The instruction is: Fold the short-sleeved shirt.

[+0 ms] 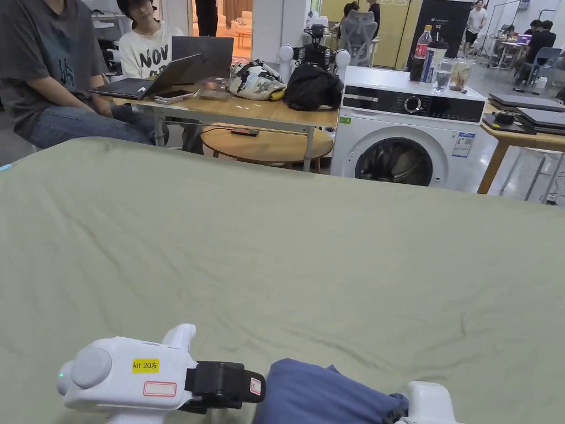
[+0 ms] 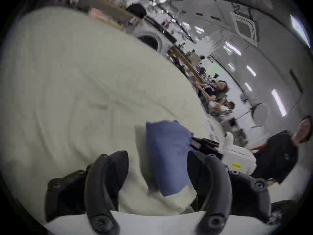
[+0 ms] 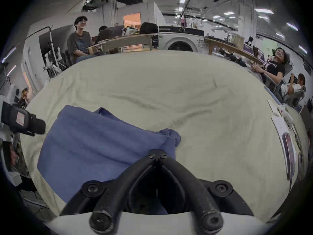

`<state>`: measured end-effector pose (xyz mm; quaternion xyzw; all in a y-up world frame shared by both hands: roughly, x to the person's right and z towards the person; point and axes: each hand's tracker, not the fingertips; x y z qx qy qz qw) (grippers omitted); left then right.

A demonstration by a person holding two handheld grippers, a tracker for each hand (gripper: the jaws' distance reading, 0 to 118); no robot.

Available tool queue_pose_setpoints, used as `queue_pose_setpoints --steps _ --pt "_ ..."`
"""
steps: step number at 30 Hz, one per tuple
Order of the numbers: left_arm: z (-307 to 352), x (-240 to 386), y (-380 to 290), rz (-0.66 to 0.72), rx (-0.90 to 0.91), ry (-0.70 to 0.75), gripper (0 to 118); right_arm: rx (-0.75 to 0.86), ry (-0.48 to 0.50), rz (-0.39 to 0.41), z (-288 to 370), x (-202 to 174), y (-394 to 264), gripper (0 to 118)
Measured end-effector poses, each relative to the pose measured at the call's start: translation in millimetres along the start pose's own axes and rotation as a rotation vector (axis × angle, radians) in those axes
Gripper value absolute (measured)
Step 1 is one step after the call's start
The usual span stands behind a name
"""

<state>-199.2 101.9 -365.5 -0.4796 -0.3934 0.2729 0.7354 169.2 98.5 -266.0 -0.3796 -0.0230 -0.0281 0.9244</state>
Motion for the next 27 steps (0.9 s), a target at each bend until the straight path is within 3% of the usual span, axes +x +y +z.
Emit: queue_pose_setpoints --steps 7,10,13,14,15,16,17,27 --pt "-57.9 -25.5 4.1 0.132 -0.204 -0.198 72 -0.001 0.007 -0.003 1.0 0.9 0.3 0" --pt "-80.2 -26.3 5.4 0.173 -0.189 -0.329 72 0.000 0.008 -0.004 1.8 1.0 0.2 0" --pt "-94.3 -30.9 5.4 0.197 -0.154 -0.302 72 -0.001 0.015 -0.014 1.4 3.7 0.9 0" --pt "-94.4 -29.8 5.4 0.172 -0.140 -0.239 66 0.000 0.016 -0.017 1.7 4.2 0.6 0" --pt "-97.3 -27.0 2.0 0.140 -0.139 -0.142 51 0.000 0.016 -0.020 2.0 4.3 0.0 0" --pt "-99.9 -27.4 -1.2 0.147 -0.146 -0.117 28 0.003 0.022 -0.024 1.6 5.0 -0.3 0" --pt "-93.5 -25.9 -8.4 0.172 -0.137 -0.181 20 0.005 0.016 -0.023 2.0 3.8 -1.1 0" --pt "-85.8 -0.4 -5.6 0.174 -0.138 -0.081 17 0.027 -0.011 0.031 6.1 -5.0 -3.5 0"
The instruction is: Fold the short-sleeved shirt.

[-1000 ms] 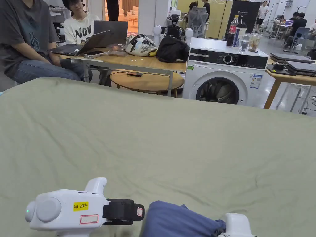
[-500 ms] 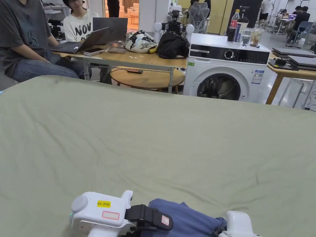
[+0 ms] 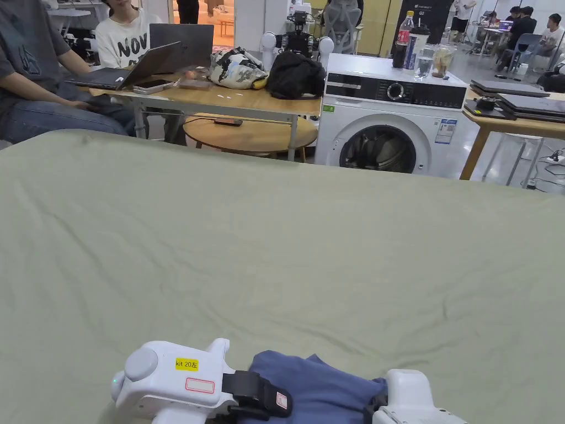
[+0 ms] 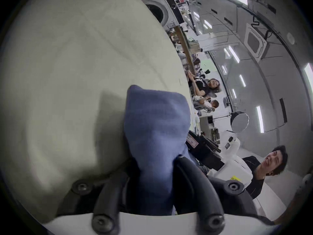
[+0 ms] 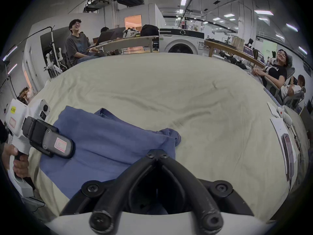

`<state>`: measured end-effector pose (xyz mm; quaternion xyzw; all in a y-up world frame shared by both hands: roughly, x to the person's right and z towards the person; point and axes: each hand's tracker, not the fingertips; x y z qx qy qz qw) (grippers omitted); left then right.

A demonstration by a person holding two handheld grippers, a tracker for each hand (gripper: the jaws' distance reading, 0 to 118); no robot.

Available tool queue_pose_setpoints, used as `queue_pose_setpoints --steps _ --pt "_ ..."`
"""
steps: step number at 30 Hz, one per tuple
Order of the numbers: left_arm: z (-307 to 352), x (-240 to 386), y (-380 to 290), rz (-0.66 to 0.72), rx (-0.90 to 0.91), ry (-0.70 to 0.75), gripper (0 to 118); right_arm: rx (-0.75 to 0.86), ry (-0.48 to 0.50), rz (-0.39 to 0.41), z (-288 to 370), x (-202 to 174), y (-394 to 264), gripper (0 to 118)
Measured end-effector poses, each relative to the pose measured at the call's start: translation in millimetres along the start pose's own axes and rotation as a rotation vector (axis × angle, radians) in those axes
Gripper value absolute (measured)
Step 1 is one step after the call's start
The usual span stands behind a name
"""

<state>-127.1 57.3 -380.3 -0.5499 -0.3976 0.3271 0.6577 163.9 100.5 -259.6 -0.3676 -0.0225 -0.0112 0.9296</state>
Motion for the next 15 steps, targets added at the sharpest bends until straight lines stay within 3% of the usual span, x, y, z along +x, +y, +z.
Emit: queue_pose_setpoints --steps 2,4,8,15 --pt "1.4 2.1 3.3 0.044 -0.016 0.011 17 0.006 -0.008 0.014 1.9 -1.1 5.0 0" --pt "3.7 6.6 5.8 0.051 -0.017 0.015 17 0.103 0.002 -0.001 14.0 0.5 13.1 0" --pt "17.1 20.8 5.1 0.019 -0.014 0.024 17 0.384 -0.081 0.008 38.5 -3.4 30.2 0" --pt "71.6 31.2 14.5 -0.001 0.038 0.066 17 0.652 -0.070 -0.030 68.3 -21.9 60.5 0"
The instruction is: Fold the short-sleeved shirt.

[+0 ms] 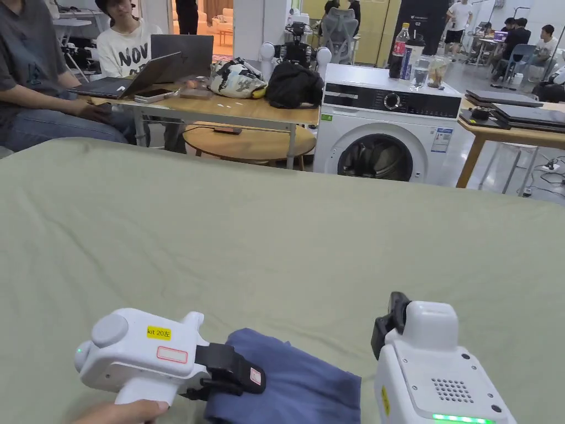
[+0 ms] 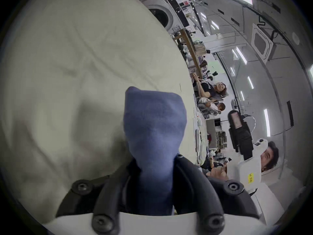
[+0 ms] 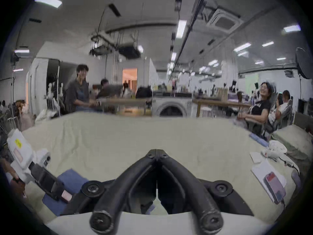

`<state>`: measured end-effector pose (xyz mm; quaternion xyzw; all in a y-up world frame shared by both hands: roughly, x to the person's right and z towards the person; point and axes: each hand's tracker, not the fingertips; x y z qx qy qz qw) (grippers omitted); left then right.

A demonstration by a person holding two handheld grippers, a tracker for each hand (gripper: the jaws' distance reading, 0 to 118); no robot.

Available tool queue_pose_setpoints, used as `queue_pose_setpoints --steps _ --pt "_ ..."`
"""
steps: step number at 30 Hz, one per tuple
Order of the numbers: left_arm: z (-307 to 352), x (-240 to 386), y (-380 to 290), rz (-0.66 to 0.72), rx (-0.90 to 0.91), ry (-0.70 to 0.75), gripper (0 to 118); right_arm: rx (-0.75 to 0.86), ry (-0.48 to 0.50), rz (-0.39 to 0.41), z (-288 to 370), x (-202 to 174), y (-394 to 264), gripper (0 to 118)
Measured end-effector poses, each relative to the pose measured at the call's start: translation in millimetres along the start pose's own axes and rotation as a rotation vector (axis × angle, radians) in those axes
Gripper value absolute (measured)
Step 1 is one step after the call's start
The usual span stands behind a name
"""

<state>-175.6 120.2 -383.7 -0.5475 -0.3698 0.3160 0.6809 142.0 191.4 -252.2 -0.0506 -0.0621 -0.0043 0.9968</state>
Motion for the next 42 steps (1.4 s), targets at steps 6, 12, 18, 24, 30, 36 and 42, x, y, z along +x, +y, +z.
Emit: queue_pose_setpoints --steps 6,12,18,24,30,36,42 --pt "86.7 -8.8 15.7 -0.022 0.058 0.158 17 0.010 0.073 0.015 -18.3 -38.7 21.5 0" --pt "208.8 -17.9 3.3 0.038 0.168 0.361 17 -0.012 0.186 0.038 -40.1 -106.4 19.6 0" --pt "323.4 -61.3 10.7 0.130 0.242 0.550 17 -0.031 0.319 0.040 -57.1 -183.2 19.2 0" --pt "397.5 -106.6 25.0 0.214 0.269 0.743 17 -0.055 0.429 0.061 -69.2 -231.6 19.5 0" --pt "421.7 -139.8 38.8 0.224 0.235 0.970 16 -0.076 0.448 0.087 -73.4 -247.8 14.3 0" --pt "393.8 -161.7 46.0 0.219 0.169 1.077 17 -0.107 0.444 0.099 -79.9 -247.5 8.7 0" --pt "399.6 -139.6 36.4 0.123 0.286 1.216 50 -0.128 0.444 0.101 -82.8 -235.4 7.6 0"
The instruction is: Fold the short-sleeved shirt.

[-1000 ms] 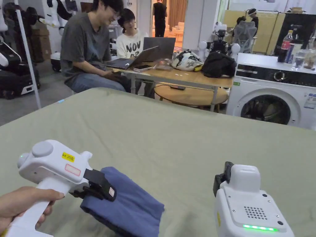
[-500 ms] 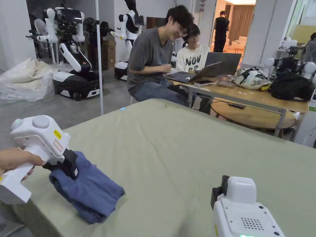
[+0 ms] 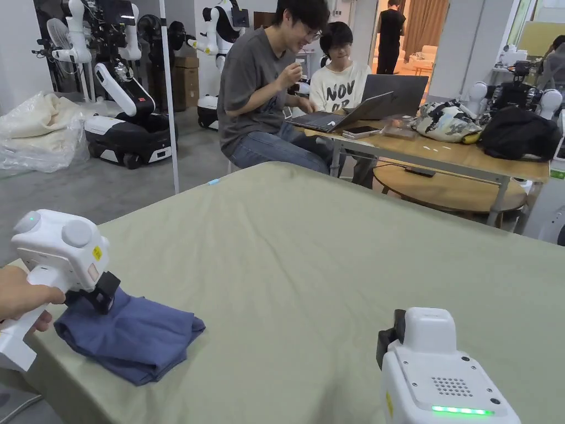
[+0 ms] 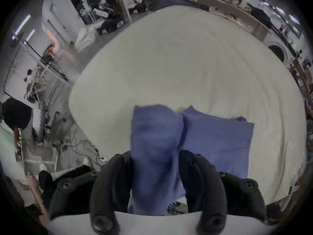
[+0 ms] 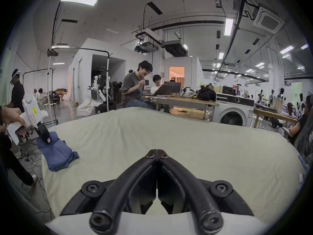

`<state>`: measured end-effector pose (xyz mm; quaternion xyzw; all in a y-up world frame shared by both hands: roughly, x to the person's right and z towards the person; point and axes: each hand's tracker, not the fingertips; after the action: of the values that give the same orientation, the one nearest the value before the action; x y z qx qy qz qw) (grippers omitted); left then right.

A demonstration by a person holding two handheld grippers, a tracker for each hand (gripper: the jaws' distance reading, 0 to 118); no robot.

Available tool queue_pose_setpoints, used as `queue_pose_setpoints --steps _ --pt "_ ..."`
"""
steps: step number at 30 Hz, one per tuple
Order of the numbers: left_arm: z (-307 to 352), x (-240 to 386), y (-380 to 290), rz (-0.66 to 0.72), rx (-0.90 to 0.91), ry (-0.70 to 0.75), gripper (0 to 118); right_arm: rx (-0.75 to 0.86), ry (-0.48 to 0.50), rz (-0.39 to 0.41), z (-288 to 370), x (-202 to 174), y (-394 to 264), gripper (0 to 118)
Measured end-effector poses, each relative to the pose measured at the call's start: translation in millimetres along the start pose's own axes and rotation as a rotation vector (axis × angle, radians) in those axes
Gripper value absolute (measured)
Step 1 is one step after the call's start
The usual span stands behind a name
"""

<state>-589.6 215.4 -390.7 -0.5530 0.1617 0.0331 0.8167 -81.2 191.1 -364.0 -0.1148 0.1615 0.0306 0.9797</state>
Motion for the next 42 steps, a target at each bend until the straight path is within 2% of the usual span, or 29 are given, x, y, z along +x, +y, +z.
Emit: queue_pose_setpoints --steps 5,9,18,23,26,34,35,38,41,42 --pt "34.4 0.4 -10.6 -0.038 0.168 -0.015 52 0.001 -0.012 0.005 4.1 13.2 -1.9 0" --pt "43.9 38.2 -31.8 -0.058 0.289 -0.164 52 -0.006 -0.044 -0.015 10.0 30.0 -5.1 0" --pt "35.5 211.0 -88.1 -0.146 0.435 -0.409 52 -0.069 -0.152 -0.055 35.3 97.9 -20.9 0" --pt "43.8 308.7 -113.1 -0.205 0.609 -0.510 52 -0.093 -0.252 -0.093 58.6 146.0 -30.5 0" --pt "63.4 361.5 -127.0 -0.243 0.755 -0.442 52 -0.093 -0.312 -0.117 75.6 173.7 -34.4 0" --pt "100.1 422.1 -140.5 -0.208 0.930 -0.485 52 -0.042 -0.430 -0.211 115.7 225.7 -38.0 0" --pt "102.4 424.1 -142.4 -0.212 0.943 -0.491 46 -0.028 -0.438 -0.225 120.3 228.8 -37.9 0" --pt "108.0 432.6 -145.4 -0.215 0.966 -0.498 12 0.007 -0.465 -0.219 129.1 232.3 -37.7 0" --pt "108.1 435.1 -147.2 -0.187 0.955 -0.513 0 0.027 -0.467 -0.210 132.7 233.3 -37.8 0" --pt "107.7 436.0 -148.9 -0.187 0.957 -0.507 0 0.029 -0.465 -0.208 134.0 233.2 -37.7 0"
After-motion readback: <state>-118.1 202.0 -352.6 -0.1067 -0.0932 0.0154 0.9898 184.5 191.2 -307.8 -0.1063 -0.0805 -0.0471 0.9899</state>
